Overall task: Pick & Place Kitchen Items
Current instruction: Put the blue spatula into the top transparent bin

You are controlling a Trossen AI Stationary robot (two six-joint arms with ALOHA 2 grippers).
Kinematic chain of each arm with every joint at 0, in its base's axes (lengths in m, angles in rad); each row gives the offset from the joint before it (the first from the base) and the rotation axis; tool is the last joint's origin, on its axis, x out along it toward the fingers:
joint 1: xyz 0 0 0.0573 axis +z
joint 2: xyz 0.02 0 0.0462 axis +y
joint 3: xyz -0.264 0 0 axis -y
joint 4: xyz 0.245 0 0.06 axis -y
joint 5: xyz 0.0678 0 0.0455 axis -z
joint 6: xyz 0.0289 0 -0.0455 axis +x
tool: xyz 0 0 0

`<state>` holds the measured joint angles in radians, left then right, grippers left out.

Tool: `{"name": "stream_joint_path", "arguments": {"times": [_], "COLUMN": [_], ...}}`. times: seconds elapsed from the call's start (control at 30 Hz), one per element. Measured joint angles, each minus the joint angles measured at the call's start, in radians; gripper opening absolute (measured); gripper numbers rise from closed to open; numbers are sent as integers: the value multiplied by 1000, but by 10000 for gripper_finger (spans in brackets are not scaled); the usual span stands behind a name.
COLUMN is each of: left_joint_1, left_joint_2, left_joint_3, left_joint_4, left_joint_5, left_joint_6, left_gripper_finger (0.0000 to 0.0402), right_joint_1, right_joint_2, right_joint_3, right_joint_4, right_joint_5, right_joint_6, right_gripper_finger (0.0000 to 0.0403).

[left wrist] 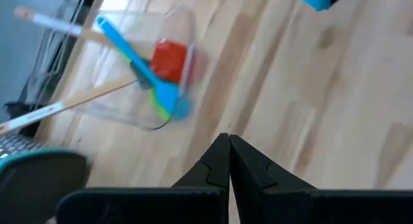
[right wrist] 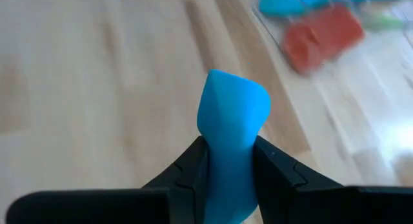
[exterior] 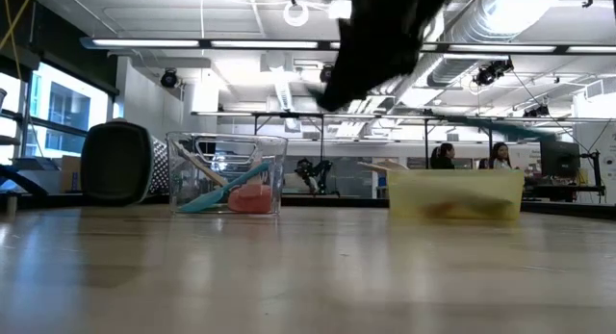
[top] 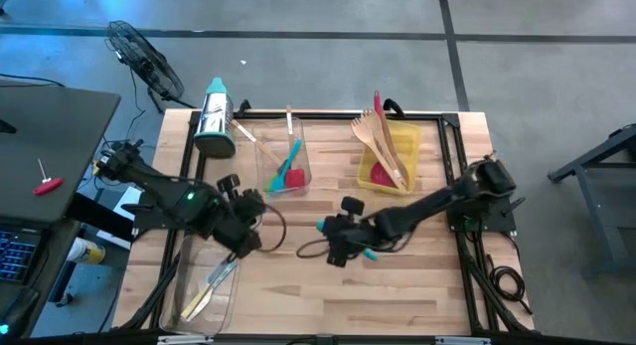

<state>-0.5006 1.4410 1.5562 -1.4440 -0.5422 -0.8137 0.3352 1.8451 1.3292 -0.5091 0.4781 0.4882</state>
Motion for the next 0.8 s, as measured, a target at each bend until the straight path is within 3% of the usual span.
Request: {"name": "stream_joint_path", "arguments": {"times": [0.17, 0.47, 0.67, 0.8], "left_joint_1": [-111, -188, -187, -187], "left_joint_2": [0, 1, 1, 1], "left_joint_3": [-16, -241, -351, -392], "left_joint_4": [132, 576, 802, 916], "left_joint_5": [-55, -56, -29, -64], "left_joint_6": [-38, 42, 50, 54], "left_gripper_finger": [1, 13, 91, 154], "right_joint_1": [83, 188, 215, 234], "right_joint_2": [-74, -95, -95, -95], "right_joint_3": [0, 2, 2, 2], "right_joint_4": [121, 339, 343, 371], "right_joint_5": [60, 97, 97, 99], "right_joint_6": [-89, -201, -171, -172], "right_gripper_finger": [83, 83, 83, 83]}}
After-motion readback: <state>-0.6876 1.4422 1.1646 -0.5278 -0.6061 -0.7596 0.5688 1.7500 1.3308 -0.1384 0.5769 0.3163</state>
